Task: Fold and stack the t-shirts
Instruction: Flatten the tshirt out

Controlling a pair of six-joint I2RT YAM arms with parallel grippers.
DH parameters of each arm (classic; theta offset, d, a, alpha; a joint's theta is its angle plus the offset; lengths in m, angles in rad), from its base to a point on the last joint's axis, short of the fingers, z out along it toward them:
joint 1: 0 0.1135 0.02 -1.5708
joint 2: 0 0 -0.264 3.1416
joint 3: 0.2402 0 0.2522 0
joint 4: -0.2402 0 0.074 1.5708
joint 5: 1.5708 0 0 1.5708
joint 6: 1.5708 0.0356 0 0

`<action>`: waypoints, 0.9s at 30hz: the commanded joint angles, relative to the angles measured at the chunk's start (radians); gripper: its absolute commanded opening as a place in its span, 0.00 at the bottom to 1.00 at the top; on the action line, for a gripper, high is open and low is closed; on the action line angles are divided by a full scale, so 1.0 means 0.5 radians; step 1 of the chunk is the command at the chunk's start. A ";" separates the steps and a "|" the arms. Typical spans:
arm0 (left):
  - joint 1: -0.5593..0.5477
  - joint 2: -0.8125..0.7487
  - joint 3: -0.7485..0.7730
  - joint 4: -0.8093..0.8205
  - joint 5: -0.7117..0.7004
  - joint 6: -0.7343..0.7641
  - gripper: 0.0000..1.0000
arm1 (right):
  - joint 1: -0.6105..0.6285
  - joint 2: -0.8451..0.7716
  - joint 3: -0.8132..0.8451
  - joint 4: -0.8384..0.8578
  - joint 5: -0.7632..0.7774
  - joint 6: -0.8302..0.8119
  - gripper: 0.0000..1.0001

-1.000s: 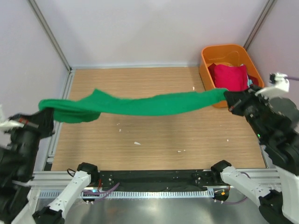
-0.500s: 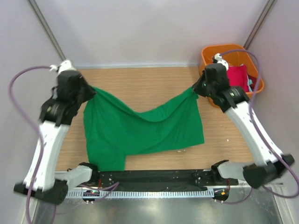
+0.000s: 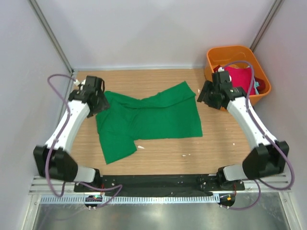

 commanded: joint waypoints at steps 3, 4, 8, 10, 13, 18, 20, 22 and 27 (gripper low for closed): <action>-0.003 -0.752 -0.548 -0.137 0.283 -0.448 0.58 | 0.106 -0.411 -0.486 -0.001 -0.285 -0.030 0.55; 0.000 -0.807 -0.631 -0.262 0.320 -0.537 0.56 | 0.112 -0.454 -0.617 0.023 -0.297 -0.021 0.51; -0.037 -0.991 -0.993 -0.483 0.287 -0.811 0.45 | 0.127 -0.580 -0.793 0.088 -0.346 0.001 0.40; -0.055 -1.013 -1.027 -0.590 0.232 -0.891 0.48 | 0.133 -0.586 -0.824 0.115 -0.389 0.007 0.40; -0.113 -0.983 -1.088 -0.613 0.204 -0.995 0.48 | 0.133 -0.549 -0.830 0.134 -0.417 0.013 0.40; -0.218 -0.988 -1.416 -0.447 0.366 -1.213 0.42 | 0.137 -0.519 -0.849 0.177 -0.447 0.053 0.40; -0.221 -1.059 -1.521 -0.422 0.379 -1.259 0.42 | 0.137 -0.531 -0.858 0.177 -0.450 0.053 0.40; -0.221 -1.111 -1.597 -0.373 0.373 -1.283 0.42 | 0.140 -0.558 -0.879 0.171 -0.438 0.050 0.40; -0.221 -1.121 -1.708 -0.180 0.425 -1.290 0.45 | 0.140 -0.598 -0.938 0.155 -0.444 0.059 0.40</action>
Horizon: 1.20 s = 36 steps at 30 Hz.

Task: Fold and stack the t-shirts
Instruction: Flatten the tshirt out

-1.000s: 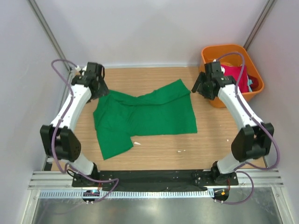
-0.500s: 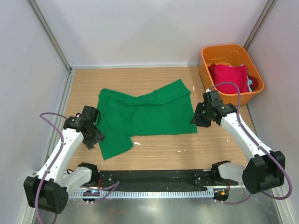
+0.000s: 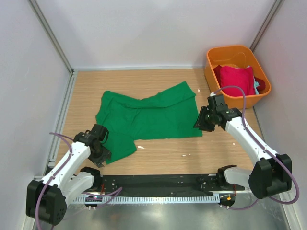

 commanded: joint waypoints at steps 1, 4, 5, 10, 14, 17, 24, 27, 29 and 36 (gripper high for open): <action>-0.006 -0.012 -0.051 0.192 -0.012 -0.073 0.45 | 0.009 -0.080 -0.029 0.026 -0.028 0.023 0.40; -0.006 -0.012 -0.076 0.263 -0.040 -0.052 0.46 | 0.012 -0.107 -0.060 0.023 -0.025 0.032 0.40; -0.006 -0.003 -0.079 0.269 -0.037 -0.070 0.47 | 0.009 -0.116 -0.063 0.014 -0.031 0.038 0.40; -0.006 -0.033 -0.134 0.293 -0.077 -0.110 0.45 | 0.012 -0.153 -0.084 0.005 -0.037 0.054 0.39; -0.006 -0.076 -0.189 0.306 -0.126 -0.181 0.41 | 0.012 -0.181 -0.087 -0.029 -0.034 0.048 0.39; -0.006 -0.083 -0.247 0.275 -0.120 -0.239 0.41 | 0.009 -0.218 -0.097 -0.056 -0.028 0.045 0.39; -0.006 -0.095 -0.254 0.312 -0.209 -0.303 0.41 | 0.012 -0.276 -0.140 -0.090 -0.025 0.042 0.39; -0.009 -0.043 -0.238 0.355 -0.224 -0.288 0.40 | 0.012 -0.297 -0.140 -0.102 -0.034 0.045 0.38; -0.009 -0.027 -0.226 0.370 -0.233 -0.291 0.39 | 0.012 -0.304 -0.130 -0.115 -0.031 0.039 0.37; -0.009 -0.003 -0.244 0.502 -0.252 -0.291 0.27 | 0.009 -0.343 -0.084 -0.158 -0.012 0.020 0.37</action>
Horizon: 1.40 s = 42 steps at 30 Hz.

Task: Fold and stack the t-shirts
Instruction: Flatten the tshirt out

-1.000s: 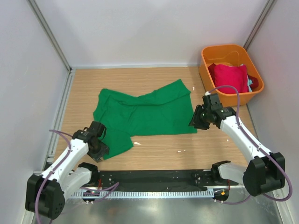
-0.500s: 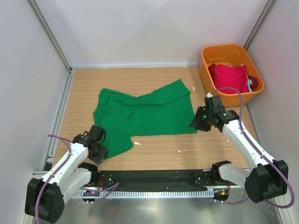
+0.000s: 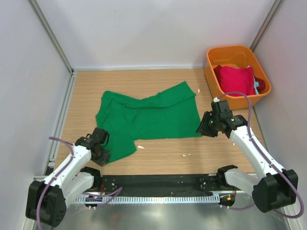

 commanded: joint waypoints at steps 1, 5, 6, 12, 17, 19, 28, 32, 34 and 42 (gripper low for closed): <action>-0.007 0.056 -0.019 0.237 -0.111 -0.050 0.26 | 0.011 -0.054 0.058 -0.017 0.004 -0.001 0.36; -0.007 0.102 -0.007 0.268 -0.166 -0.041 0.15 | 0.011 -0.060 0.064 -0.023 0.004 -0.001 0.36; -0.007 0.105 -0.004 0.281 -0.172 -0.017 0.13 | 0.011 -0.060 0.058 -0.023 0.007 0.002 0.36; -0.007 0.026 0.179 0.115 -0.135 0.060 0.00 | 0.008 -0.048 -0.037 0.065 0.007 0.070 0.41; -0.007 -0.100 0.385 -0.118 -0.123 0.183 0.00 | -0.002 0.166 -0.113 0.188 0.080 0.122 0.54; -0.010 -0.125 0.450 -0.133 -0.041 0.232 0.00 | -0.011 0.228 -0.132 0.234 0.096 0.144 0.54; -0.010 -0.349 0.533 -0.042 0.098 0.419 0.00 | -0.143 0.400 -0.215 0.449 0.234 0.245 0.39; -0.010 -0.364 0.621 -0.026 0.098 0.517 0.00 | -0.167 0.504 -0.218 0.529 0.206 0.257 0.45; -0.010 -0.349 0.649 -0.026 0.110 0.575 0.00 | -0.170 0.574 -0.203 0.541 0.191 0.269 0.48; -0.010 -0.343 0.757 -0.011 0.080 0.677 0.00 | -0.170 0.602 -0.236 0.606 0.313 0.386 0.47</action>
